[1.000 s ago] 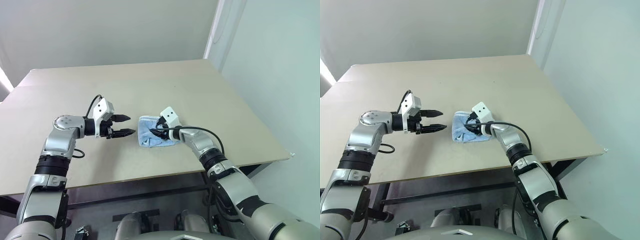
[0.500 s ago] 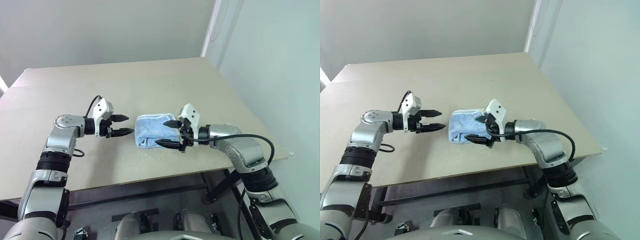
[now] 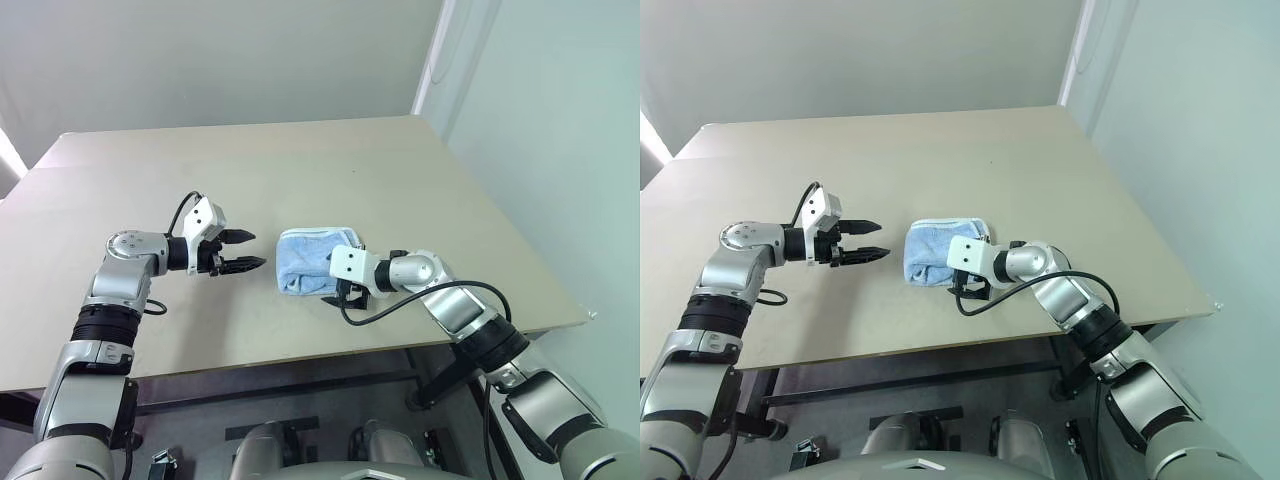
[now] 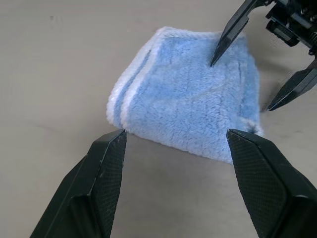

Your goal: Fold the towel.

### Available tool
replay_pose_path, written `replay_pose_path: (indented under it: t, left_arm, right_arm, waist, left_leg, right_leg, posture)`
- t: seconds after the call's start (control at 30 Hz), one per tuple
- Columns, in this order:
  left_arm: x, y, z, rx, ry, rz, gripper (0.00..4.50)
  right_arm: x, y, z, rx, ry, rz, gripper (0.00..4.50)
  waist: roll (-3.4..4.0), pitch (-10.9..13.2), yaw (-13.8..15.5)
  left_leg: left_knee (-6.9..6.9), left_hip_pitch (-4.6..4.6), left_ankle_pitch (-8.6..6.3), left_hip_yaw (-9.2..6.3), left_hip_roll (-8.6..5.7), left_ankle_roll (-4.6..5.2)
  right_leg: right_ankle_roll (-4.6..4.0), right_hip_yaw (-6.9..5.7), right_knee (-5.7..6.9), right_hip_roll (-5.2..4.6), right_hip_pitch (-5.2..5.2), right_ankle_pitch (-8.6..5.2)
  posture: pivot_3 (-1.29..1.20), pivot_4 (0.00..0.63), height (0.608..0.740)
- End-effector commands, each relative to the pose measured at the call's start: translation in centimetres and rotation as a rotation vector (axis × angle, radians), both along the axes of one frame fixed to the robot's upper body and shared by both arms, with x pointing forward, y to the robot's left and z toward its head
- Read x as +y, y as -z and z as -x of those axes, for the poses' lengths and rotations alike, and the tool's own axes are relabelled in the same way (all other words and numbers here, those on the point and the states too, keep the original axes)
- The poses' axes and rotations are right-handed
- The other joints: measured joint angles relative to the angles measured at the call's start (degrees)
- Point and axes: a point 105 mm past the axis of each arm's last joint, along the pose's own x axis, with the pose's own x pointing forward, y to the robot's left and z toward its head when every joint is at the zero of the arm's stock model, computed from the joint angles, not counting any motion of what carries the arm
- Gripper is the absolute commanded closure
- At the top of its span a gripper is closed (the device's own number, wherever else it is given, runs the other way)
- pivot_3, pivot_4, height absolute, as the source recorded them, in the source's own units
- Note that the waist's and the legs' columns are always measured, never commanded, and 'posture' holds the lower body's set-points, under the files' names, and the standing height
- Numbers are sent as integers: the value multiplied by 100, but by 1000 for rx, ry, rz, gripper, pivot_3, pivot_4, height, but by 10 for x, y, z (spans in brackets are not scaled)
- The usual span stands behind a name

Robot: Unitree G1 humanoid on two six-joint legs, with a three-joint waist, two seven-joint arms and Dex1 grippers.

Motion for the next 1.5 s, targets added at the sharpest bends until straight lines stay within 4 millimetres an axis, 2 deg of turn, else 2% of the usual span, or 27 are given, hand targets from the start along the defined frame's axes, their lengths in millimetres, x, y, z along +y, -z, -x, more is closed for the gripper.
replay_pose_path:
  t: [0.03, 0.2, 0.3, 0.4, 0.53, 0.67, 0.73, 0.8, 0.87, 0.9, 1.03, 1.17, 1.23, 1.3, 1.4, 1.5]
  left_arm:
    - [0, -9, 0, -49, 6, -11, 1074]
    - [4, -6, 2, -41, -16, -23, 1074]
    - [6, -5, 2, -23, -36, -2, 1074]
    - [9, -3, 5, -1, -33, -12, 1074]
    - [12, -3, 3, 1, -54, -4, 1074]
    - [13, -4, 1, 1, -63, -2, 1074]
    - [14, -5, 0, 3, -70, 5, 1074]
    - [15, -3, -1, 4, -78, 1, 1074]
    - [15, -2, -3, 6, -80, -2, 1074]
    - [14, -2, -3, 8, -78, 3, 1074]
    - [11, 0, -4, 10, -70, 8, 1074]
    - [8, 0, -5, 1, -61, 1, 1074]
    - [7, 0, -6, -4, -62, 3, 1074]
    - [6, 0, -6, -7, -62, 3, 1074]
    - [4, 2, -8, -24, -57, -26, 1074]
    - [0, 4, -9, -47, -40, -66, 1074]
  right_arm:
    - [6, -8, -10, -71, 1, 17, 17]
    - [6, -1, -20, -54, 70, 18, 17]
    - [7, -4, -28, -70, 114, 3, 554]
    - [5, -6, -33, -119, 135, 42, 1586]
    - [10, -14, -30, -142, 116, 19, 3060]
    - [12, -30, -31, -136, 136, -70, 4449]
    - [21, -56, -24, -58, 123, -260, 4481]
    - [16, -84, -23, 3, 141, -416, 4481]
    - [5, -98, -29, 17, 191, -478, 4481]
    - [-8, -106, -37, 10, 249, -505, 4481]
    - [-78, -127, -73, -106, 508, -522, 4481]
    - [-134, -141, -90, -300, 667, -385, 4481]
    - [-147, -134, -90, -344, 682, -299, 4481]
    - [-154, -117, -89, -360, 672, -196, 4481]
    - [-149, -66, -80, -298, 622, -66, 4481]
    - [-145, -28, -70, -225, 606, -9, 4481]
  waist:
    - [0, 0, -8]
    - [-1, -1, -13]
    - [-1, -1, -11]
    - [1, 0, -2]
    - [1, 1, 7]
    - [1, 0, -2]
    - [1, 1, -2]
    - [1, 1, -3]
    - [1, 1, -2]
    - [1, 1, 2]
    - [4, 3, 32]
    - [5, 4, 14]
    - [8, 5, -6]
    - [9, 6, -29]
    - [8, 5, -60]
    - [9, 6, -81]
  left_leg:
    - [1, 0, 0, 0, 0, 0]
    - [4, 14, 2, 0, 14, -4]
    - [5, 16, 9, 0, 23, -16]
    - [3, 15, 16, 0, 31, -27]
    - [1, 8, 19, 0, 37, -32]
    - [-3, 1, 19, 1, 38, -32]
    - [-4, -1, 21, 1, 41, -36]
    - [-4, -5, 21, 1, 49, -36]
    - [-3, -3, 21, 0, 55, -35]
    - [-2, -1, 21, 1, 57, -36]
    - [0, 4, 20, 1, 53, -35]
    - [-13, -2, 19, 10, 51, -34]
    - [-24, -3, 19, 15, 54, -35]
    - [-26, -6, 21, 24, 61, -35]
    - [-22, 1, 33, 31, 83, -52]
    - [-18, 7, 33, 30, 92, -51]
  right_leg:
    - [0, 0, 1, 1, 0, 0]
    - [-8, 0, 5, 11, 8, 3]
    - [-22, 0, 4, 17, 6, 13]
    - [-38, -1, 5, 23, 0, 25]
    - [-42, -3, 3, 28, -8, 26]
    - [-42, -2, -1, 31, -15, 26]
    - [-42, -2, 0, 36, -17, 26]
    - [-42, -2, 4, 43, -9, 26]
    - [-42, -2, 7, 49, -4, 26]
    - [-44, -2, 7, 49, -8, 25]
    - [-54, -4, -9, 43, -12, 26]
    - [-53, -3, -27, 38, -16, 32]
    - [-55, -1, -25, 42, -25, 30]
    - [-58, 1, -7, 47, -19, 24]
    - [-60, 1, 8, 71, -19, 19]
    - [-62, 1, 17, 82, -14, 18]
  posture:
    - [0, 0, 735]
    - [0, 0, 735]
    - [0, 0, 735]
    - [0, 0, 735]
    - [0, 0, 735]
    - [0, 0, 735]
    - [0, 0, 735]
    - [0, 0, 735]
    - [0, 0, 735]
    - [0, 0, 735]
    - [0, 0, 735]
    - [0, 0, 735]
    - [0, 0, 735]
    - [0, 0, 735]
    - [0, 0, 735]
    - [0, 0, 735]
